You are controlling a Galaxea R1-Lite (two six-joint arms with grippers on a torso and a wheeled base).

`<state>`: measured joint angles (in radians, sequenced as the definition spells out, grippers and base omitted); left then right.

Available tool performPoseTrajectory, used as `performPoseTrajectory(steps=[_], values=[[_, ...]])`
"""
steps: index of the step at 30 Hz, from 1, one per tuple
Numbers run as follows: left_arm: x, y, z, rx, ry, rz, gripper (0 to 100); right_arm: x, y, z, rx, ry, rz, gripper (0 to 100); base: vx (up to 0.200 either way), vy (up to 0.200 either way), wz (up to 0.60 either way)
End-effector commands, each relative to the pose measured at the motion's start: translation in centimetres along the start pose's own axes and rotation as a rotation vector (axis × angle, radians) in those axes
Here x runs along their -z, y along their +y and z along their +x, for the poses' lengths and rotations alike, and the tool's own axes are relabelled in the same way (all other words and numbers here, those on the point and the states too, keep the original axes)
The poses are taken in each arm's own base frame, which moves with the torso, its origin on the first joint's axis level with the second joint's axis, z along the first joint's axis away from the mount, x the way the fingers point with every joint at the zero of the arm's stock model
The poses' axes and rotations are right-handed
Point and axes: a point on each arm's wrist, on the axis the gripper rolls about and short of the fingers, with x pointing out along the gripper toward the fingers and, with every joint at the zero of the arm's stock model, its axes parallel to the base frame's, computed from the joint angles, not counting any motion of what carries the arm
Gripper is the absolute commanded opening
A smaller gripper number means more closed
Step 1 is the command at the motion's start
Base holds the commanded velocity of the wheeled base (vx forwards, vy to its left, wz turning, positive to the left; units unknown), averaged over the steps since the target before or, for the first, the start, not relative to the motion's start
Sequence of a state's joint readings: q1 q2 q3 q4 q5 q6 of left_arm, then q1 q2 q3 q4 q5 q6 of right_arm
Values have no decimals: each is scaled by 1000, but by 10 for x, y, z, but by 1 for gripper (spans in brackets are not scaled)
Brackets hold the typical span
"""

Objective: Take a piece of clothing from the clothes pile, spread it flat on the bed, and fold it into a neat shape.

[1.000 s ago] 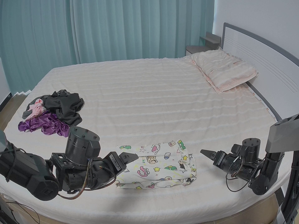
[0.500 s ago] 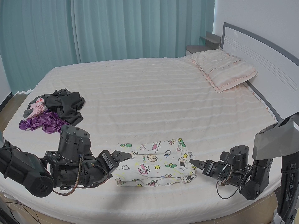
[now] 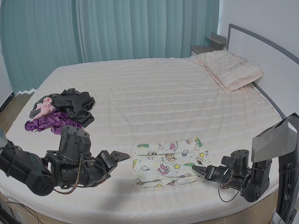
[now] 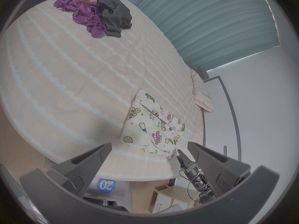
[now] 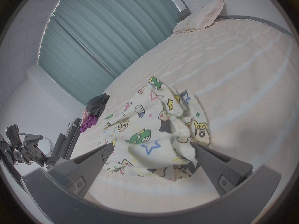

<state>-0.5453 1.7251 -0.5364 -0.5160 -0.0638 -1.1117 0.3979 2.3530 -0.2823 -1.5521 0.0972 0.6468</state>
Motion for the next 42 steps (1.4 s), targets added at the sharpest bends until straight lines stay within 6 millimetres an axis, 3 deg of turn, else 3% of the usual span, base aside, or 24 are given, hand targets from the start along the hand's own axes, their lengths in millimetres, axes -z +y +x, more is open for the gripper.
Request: performPoseTrajectory(steps=[1, 7, 8, 20, 31, 32, 35, 42], values=[[0, 2, 3, -11, 4, 0, 100, 3, -3, 0, 10, 9, -2, 100, 0, 0, 0], [0, 2, 4, -14, 5, 0, 100, 3, -3, 0, 11, 9, -7, 100, 0, 0, 0], [0, 2, 4, -14, 5, 0, 100, 3, -4, 0, 13, 9, -6, 0, 0, 0, 0], [2, 2, 4, -15, 9, 1, 100, 5, -22, -21, 90, 48, -64, 0, 0, 0, 0], [2, 4, 7, -26, 14, 2, 100, 6, -23, -32, 105, 66, -108, 0, 0, 0, 0], [2, 4, 8, -28, 15, 1, 100, 7, -24, -33, 108, 70, -113, 100, 0, 0, 0], [3, 5, 10, -35, 20, 0, 100, 4, -26, -33, 116, 57, -129, 100, 0, 0, 0], [5, 8, 21, -17, 115, -33, 100, -45, -19, -46, 63, -155, -144, 100, 0, 0, 0]])
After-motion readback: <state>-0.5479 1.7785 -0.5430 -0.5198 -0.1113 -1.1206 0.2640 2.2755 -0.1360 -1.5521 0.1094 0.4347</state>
